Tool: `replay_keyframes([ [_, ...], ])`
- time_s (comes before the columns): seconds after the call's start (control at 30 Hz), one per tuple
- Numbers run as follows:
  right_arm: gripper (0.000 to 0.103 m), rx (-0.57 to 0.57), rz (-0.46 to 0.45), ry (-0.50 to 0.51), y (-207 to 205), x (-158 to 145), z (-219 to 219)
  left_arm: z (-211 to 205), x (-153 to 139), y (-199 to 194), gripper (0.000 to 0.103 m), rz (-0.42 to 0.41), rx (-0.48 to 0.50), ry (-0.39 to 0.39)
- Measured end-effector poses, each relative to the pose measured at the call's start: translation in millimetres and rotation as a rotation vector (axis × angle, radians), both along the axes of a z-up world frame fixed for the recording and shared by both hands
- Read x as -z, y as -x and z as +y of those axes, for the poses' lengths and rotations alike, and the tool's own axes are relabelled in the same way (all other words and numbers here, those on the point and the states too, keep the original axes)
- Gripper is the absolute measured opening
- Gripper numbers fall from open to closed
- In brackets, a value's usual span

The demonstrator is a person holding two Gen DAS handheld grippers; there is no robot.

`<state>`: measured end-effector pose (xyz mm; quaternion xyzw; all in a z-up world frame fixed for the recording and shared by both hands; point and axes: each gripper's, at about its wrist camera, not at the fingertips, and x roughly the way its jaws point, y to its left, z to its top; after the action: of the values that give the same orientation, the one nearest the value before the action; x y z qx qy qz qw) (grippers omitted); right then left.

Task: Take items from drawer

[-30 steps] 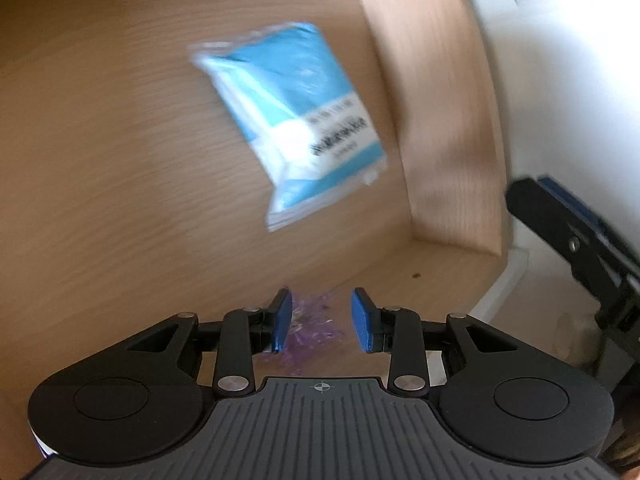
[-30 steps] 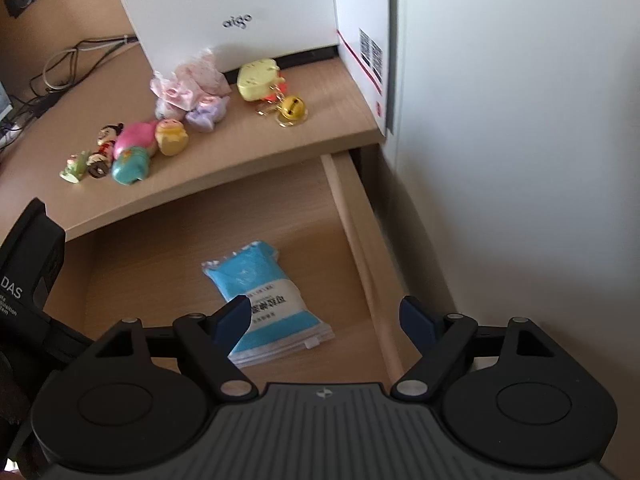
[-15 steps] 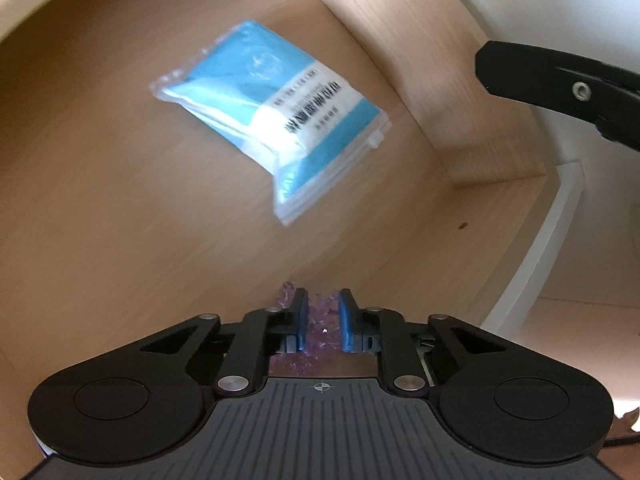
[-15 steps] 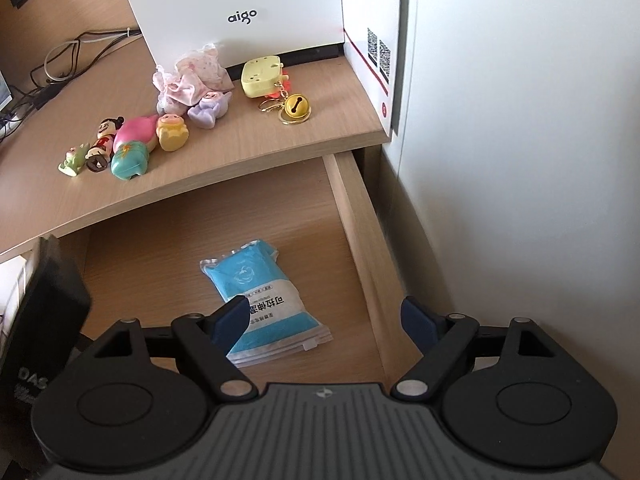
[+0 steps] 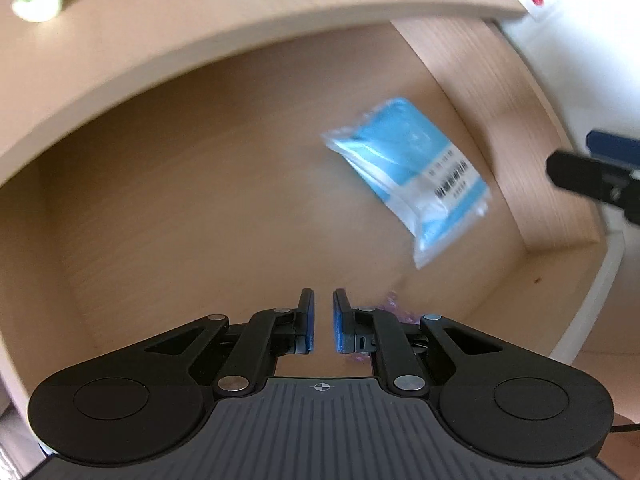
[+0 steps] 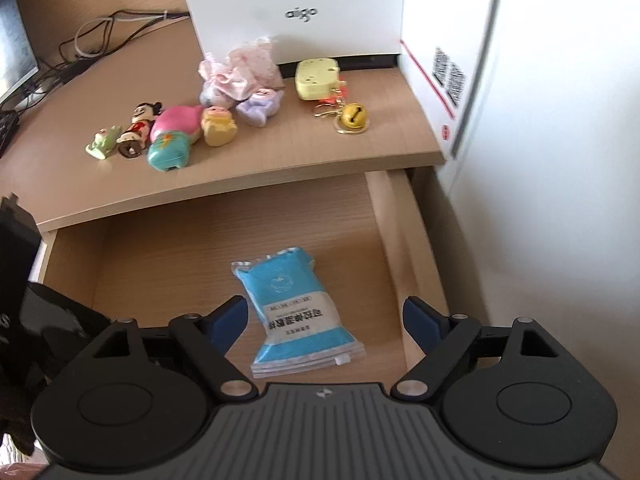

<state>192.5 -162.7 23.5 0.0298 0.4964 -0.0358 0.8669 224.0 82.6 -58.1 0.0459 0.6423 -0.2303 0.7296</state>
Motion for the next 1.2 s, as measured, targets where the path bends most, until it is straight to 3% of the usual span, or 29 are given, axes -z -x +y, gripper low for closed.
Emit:
replay_keyframes([
  [0.2, 0.086, -0.057, 0.085, -0.054, -13, 19, 15, 15, -13, 5, 0.012, -0.039, -0.091, 0.014],
  [0.43, 0.086, -0.146, 0.349, -0.172, -32, 76, 51, 84, -31, 12, 0.012, -0.054, -0.327, 0.106],
  [0.6, 0.086, -0.248, 0.485, -0.080, -40, 114, 91, 115, -33, 28, 0.012, -0.047, -0.431, 0.161],
  [0.77, 0.086, -0.376, 0.543, 0.068, -45, 127, 124, 129, -27, 40, 0.012, -0.019, -0.482, 0.177],
  [0.93, 0.085, -0.469, 0.596, 0.150, -40, 134, 148, 125, -18, 42, 0.012, -0.002, -0.492, 0.219],
  [1.03, 0.078, -0.513, 0.612, 0.187, -36, 137, 158, 124, -17, 41, 0.012, 0.007, -0.491, 0.245],
  [1.13, 0.063, -0.525, 0.601, 0.187, -33, 133, 165, 124, -20, 40, 0.012, -0.001, -0.487, 0.257],
  [1.2, 0.063, -0.524, 0.583, 0.187, -30, 130, 169, 125, -20, 39, 0.012, -0.006, -0.485, 0.258],
])
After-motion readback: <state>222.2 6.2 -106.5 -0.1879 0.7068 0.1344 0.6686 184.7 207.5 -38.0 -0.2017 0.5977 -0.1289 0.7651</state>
